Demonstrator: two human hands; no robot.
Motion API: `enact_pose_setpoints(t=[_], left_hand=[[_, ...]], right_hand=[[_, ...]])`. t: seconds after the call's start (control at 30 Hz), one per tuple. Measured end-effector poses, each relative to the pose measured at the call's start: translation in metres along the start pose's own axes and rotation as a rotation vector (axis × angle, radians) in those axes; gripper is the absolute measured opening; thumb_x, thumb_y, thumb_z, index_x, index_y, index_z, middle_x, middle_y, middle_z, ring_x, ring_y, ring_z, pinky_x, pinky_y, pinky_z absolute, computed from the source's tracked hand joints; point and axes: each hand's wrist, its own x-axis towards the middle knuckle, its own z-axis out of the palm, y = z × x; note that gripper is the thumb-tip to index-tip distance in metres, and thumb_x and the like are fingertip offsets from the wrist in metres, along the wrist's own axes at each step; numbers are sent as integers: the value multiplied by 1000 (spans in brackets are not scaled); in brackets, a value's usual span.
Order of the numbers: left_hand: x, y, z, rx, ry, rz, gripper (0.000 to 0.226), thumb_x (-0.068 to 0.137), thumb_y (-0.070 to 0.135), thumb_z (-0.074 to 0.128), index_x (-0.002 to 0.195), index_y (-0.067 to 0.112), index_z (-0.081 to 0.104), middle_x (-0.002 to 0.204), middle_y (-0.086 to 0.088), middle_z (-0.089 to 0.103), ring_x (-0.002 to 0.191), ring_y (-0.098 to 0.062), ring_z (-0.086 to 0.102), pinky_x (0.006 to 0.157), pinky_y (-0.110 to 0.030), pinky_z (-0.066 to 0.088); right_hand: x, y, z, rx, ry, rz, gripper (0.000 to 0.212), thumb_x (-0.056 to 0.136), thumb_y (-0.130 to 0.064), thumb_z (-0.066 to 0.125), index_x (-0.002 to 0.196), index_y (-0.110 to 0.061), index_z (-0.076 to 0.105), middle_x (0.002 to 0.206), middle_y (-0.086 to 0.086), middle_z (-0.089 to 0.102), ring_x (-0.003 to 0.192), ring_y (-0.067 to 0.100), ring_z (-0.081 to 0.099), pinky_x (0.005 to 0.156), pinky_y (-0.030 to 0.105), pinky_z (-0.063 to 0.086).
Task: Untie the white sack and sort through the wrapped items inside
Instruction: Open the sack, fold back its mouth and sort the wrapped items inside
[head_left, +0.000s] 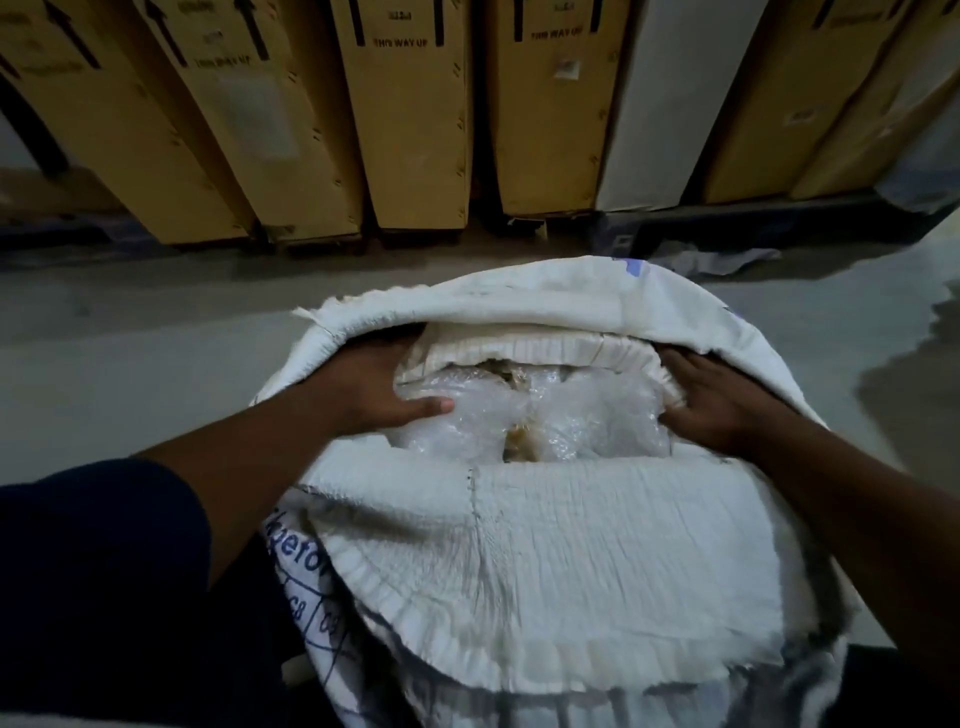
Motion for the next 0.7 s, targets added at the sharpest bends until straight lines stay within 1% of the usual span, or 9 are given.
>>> enact_pose_setpoints(t=[0.1,0.17,0.23,0.3,0.37,0.43,0.47,0.6,0.7], left_hand=[[3,5,6,45,-89,25,108,85,86,46,166,26,8,173,0,12,159,-20,16,128,-33,13],[7,16,0,143,-111,-10,101,90,80,43,166,24,8,174,-3,2,160,-22,5,128,-36,5],[5,34,-9,193,-124,-46,99,90,80,38,166,24,6,174,-3,-9,161,-23,-6,128,-42,-1],[-10,61,-16,155,-154,-41,107,86,84,38,165,25,-1,173,-2,-15,160,-24,-8,128,-48,0],[-41,91,-13,148,-220,-20,118,79,93,34,164,23,-9,172,-3,-18,160,-25,-9,127,-53,0],[-82,116,-4,239,-309,-19,134,59,104,8,162,24,-18,171,-2,-25,159,-25,-16,127,-58,-3],[-101,124,0,280,-351,-13,138,50,104,2,160,25,-23,169,-2,-29,159,-25,-19,125,-62,-4],[-148,129,4,357,-459,5,126,55,91,12,155,28,-33,161,1,-40,158,-26,-21,122,-66,-8],[-160,129,-16,458,-533,32,114,84,77,46,161,26,-21,167,-3,-32,159,-26,-16,123,-62,-8]], right_hand=[[-1,-17,-11,7,-76,40,101,74,-75,29,160,-22,27,165,10,34,153,26,28,125,42,19],[-10,-43,-35,27,-130,106,89,89,-78,23,162,-28,20,169,2,24,155,22,23,126,41,16],[-31,-73,-58,141,-142,152,83,93,-78,23,163,-35,11,171,-3,16,156,21,22,124,40,17],[-58,-105,-72,243,-99,98,92,87,-85,31,162,-39,5,172,-5,10,157,19,17,126,42,19],[-83,-130,-68,90,-147,-53,111,76,-92,39,161,-39,-9,172,-2,-6,159,19,0,128,46,14],[-109,-146,-52,-84,-242,-135,131,64,-92,52,157,-39,-23,169,3,-22,156,22,-18,127,53,7],[-121,-152,-43,-133,-280,-142,137,60,-90,58,155,-40,-28,167,4,-28,155,23,-23,126,57,3],[-159,-166,-25,-194,-361,-141,144,60,-86,67,149,-42,-37,160,6,-42,154,29,-26,124,63,0],[-161,-168,-40,-134,-361,-115,145,60,-85,70,148,-44,-37,161,4,-41,154,27,-25,126,59,0]])
